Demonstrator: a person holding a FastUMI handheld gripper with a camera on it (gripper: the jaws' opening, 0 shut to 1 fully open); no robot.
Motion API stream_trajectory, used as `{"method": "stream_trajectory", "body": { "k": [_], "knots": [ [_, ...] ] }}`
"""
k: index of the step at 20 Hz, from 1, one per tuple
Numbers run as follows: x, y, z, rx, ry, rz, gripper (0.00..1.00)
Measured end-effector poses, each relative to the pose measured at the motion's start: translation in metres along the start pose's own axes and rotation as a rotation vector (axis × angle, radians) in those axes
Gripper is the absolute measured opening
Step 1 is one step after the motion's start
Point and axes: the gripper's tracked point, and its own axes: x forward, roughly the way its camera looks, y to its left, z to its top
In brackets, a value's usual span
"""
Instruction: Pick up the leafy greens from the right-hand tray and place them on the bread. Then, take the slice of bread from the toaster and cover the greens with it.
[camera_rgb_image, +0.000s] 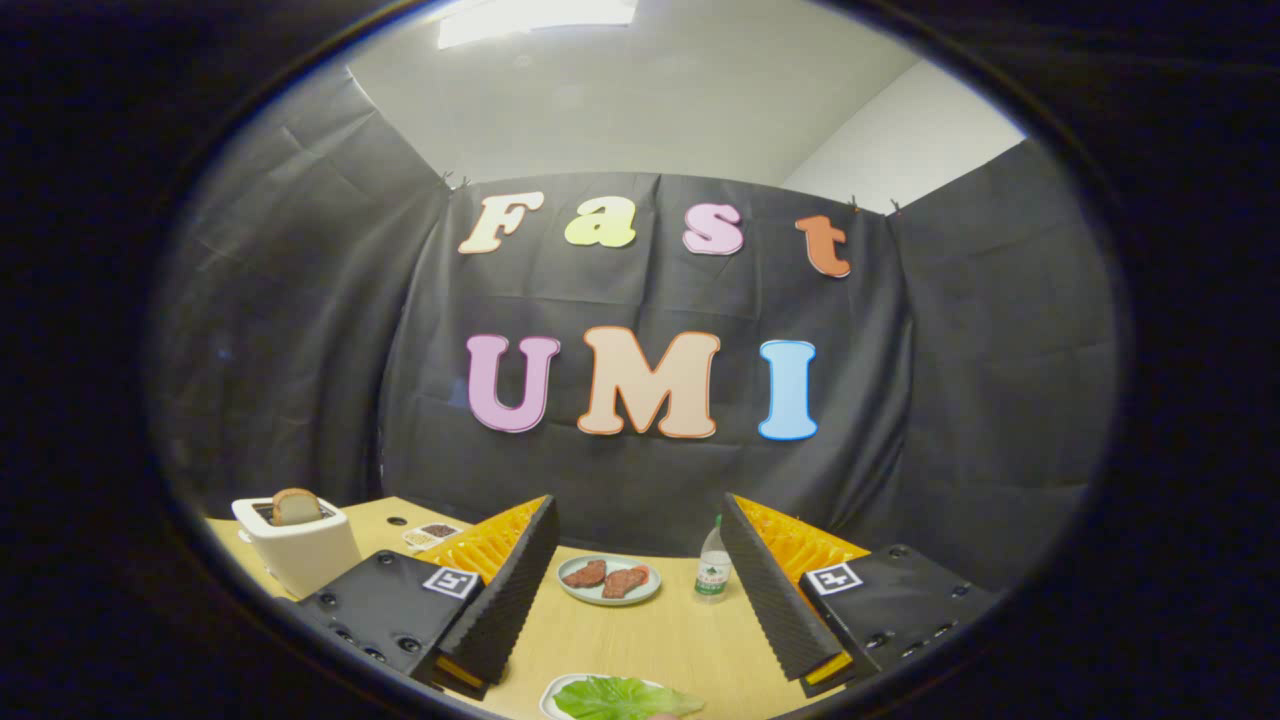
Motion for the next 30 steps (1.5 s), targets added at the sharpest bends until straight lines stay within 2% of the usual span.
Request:
{"method": "stream_trajectory", "body": {
  "k": [6,12,19,30],
  "knots": [
    [0.007,-0.005,-0.027,-0.064,0.103,0.136,1.00],
    [0.016,-0.020,-0.076,-0.139,0.247,0.249,1.00],
    [0.015,-0.005,-0.143,-0.200,0.436,0.477,1.00],
    [0.017,0.013,-0.254,-0.294,0.665,0.672,1.00]
  ]
}}
